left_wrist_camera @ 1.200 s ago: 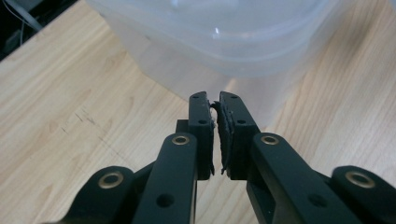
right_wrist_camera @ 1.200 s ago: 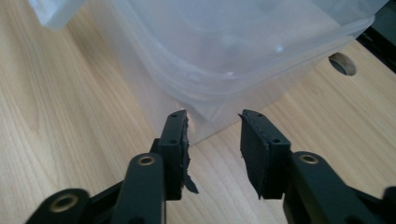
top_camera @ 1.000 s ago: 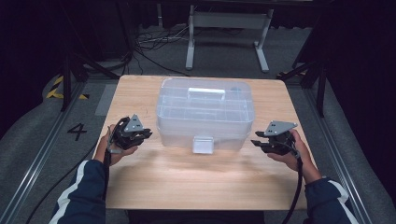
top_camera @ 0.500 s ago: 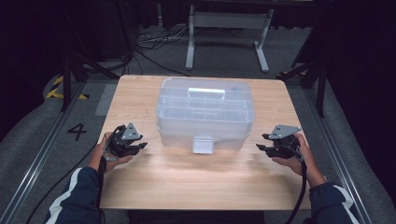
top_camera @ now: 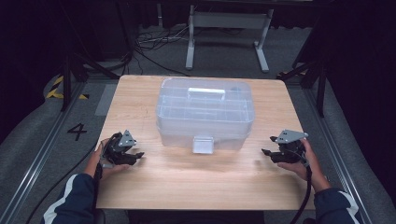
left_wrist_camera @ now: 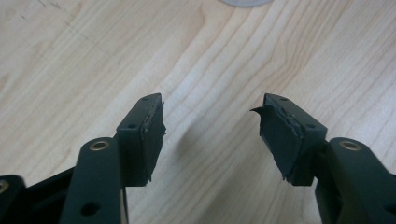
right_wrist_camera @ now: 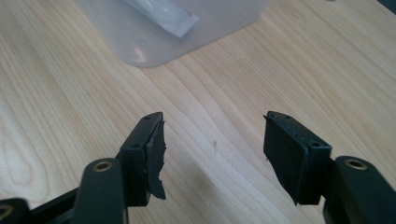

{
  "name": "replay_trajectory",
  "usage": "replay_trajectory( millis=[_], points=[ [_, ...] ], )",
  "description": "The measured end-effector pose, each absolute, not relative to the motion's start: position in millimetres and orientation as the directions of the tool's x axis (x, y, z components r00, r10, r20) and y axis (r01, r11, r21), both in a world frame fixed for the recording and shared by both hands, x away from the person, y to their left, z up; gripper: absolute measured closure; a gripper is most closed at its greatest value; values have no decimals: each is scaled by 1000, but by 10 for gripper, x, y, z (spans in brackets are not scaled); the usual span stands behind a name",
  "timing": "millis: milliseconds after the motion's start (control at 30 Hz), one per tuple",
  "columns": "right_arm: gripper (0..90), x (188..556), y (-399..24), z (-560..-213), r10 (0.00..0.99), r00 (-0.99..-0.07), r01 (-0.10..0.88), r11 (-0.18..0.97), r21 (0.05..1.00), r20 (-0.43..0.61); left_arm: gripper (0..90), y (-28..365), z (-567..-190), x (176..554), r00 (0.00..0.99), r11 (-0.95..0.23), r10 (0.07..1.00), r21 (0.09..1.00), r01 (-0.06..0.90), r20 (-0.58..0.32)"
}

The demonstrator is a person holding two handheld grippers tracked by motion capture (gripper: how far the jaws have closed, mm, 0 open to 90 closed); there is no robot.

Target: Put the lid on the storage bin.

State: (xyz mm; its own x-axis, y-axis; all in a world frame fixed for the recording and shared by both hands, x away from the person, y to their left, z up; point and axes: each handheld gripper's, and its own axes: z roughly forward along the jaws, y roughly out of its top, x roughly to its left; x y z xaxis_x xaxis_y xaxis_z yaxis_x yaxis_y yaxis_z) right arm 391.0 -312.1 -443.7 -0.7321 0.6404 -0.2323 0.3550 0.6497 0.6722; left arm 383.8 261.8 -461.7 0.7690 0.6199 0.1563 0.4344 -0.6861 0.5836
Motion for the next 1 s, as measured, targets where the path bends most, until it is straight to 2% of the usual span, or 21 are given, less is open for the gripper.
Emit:
replay_trajectory(
  millis=[167,367,567,733,833,1000],
  points=[
    [332,3883,-3222,-4518,668,-711,387,631,673,-218,321,2644,-4653,3787,767,-674,626,591,442,140],
    [313,3808,-3372,-4623,683,-708,403,600,691,-179,283,2679,-4688,3732,761,-646,638,620,446,117],
    [291,3719,-3518,-4740,715,-686,446,564,695,-140,257,2767,-4748,3677,741,-578,670,659,481,47],
    [263,3612,-3701,-4826,767,-638,486,470,737,-69,230,2844,-4811,3634,718,-513,696,693,507,-10],
    [253,3547,-3787,-4862,789,-614,502,420,756,-30,211,2861,-4818,3604,707,-504,707,696,511,-7],
    [245,3552,-3822,-4867,798,-603,529,399,749,0,208,2877,-4818,3582,704,-503,710,696,512,-5]
  ],
)
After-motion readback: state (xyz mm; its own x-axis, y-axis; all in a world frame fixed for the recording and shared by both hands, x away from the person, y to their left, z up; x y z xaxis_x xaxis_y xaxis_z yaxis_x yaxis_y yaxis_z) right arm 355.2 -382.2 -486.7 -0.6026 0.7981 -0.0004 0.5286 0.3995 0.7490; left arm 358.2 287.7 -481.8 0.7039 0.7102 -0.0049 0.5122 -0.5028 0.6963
